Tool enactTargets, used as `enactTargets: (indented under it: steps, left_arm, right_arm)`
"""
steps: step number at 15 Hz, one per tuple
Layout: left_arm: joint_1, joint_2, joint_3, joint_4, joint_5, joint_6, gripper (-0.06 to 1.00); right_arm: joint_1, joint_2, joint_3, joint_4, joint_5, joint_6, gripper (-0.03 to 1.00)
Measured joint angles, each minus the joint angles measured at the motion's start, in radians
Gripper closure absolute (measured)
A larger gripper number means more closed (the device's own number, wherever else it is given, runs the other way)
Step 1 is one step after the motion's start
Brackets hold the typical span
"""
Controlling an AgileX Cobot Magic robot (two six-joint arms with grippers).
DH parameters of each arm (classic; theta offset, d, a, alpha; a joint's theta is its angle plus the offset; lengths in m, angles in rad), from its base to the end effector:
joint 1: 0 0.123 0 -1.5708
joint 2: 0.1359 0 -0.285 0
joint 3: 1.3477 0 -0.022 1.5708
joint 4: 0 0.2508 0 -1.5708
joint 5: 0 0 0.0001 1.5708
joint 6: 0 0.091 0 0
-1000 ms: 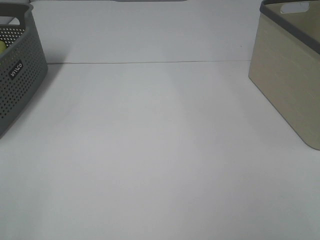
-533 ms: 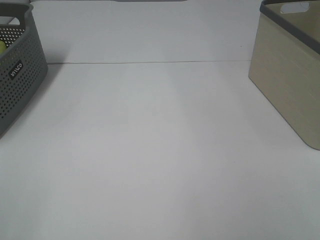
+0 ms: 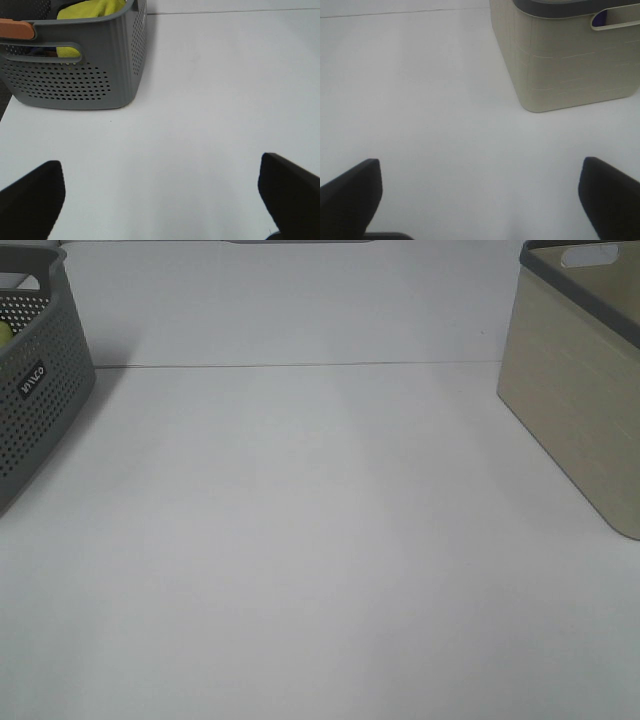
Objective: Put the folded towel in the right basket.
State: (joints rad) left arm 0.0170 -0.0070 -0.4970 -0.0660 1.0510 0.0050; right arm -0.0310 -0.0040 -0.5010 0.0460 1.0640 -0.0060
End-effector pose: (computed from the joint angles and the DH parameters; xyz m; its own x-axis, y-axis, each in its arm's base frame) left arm -0.0052 -0.0053 0.2774 -0.4436 -0.0353 -0.8955 0.0220 0.9985 -0.0503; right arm -0.0056 0.0038 0.2774 -0.4539 0.0304 -0.8905 0.0026 0.9995 0.0328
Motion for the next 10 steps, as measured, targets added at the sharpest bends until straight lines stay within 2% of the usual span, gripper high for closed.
enactTargets:
  steps: [10]
  left_arm:
    - [0.0, 0.0, 0.0, 0.0, 0.0, 0.0, -0.05]
  right_arm:
    - [0.0, 0.0, 0.0, -0.012, 0.0, 0.0, 0.0]
